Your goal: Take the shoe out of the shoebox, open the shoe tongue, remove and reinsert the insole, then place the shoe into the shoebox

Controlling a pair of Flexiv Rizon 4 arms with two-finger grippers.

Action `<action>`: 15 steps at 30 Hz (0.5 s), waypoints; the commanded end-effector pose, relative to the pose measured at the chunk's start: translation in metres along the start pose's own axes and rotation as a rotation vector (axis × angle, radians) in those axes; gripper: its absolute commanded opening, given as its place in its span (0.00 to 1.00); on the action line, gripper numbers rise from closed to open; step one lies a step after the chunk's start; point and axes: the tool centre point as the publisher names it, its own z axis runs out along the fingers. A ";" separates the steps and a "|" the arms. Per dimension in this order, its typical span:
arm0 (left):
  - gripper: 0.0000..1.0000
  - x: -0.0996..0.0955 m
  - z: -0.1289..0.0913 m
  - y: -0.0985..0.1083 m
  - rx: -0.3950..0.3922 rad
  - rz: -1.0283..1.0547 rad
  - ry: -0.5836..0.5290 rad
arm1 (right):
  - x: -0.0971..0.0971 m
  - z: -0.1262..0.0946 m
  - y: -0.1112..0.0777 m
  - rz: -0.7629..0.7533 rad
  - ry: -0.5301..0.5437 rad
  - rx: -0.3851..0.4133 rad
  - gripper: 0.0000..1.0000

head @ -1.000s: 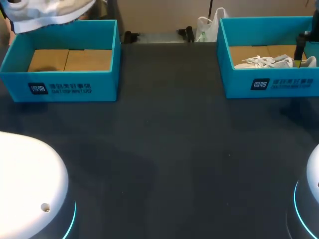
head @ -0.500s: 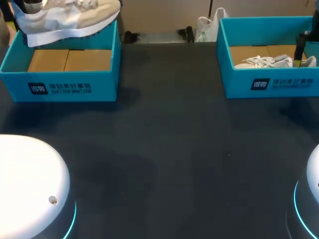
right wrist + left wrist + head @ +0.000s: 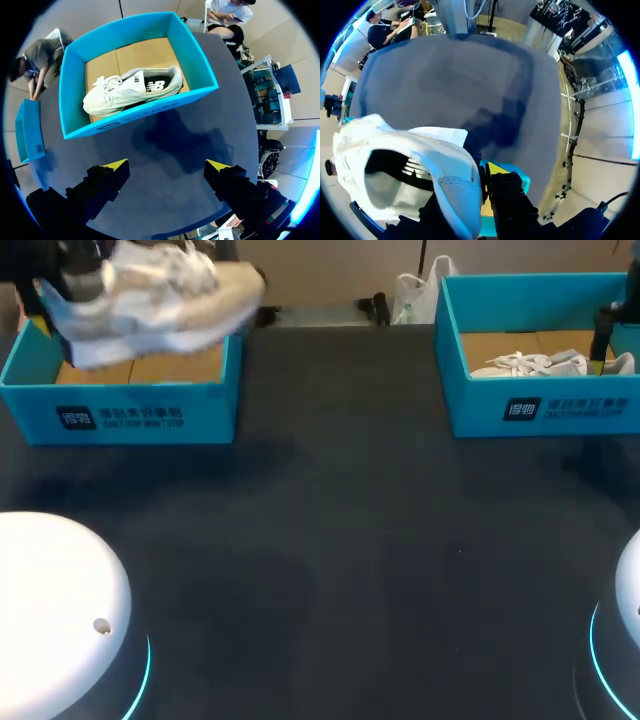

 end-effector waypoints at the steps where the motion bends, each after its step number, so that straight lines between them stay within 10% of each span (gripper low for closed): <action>1: 0.00 -0.027 0.018 -0.036 -0.380 -0.008 0.039 | 0.000 0.000 0.000 0.000 -0.001 -0.001 1.00; 9: 0.00 -0.069 0.033 -0.091 -0.401 0.043 0.024 | 0.000 0.000 0.000 0.000 -0.001 -0.001 1.00; 15: 0.00 -0.069 0.033 -0.091 -0.401 0.043 0.024 | 0.000 0.000 0.000 0.000 -0.001 -0.001 1.00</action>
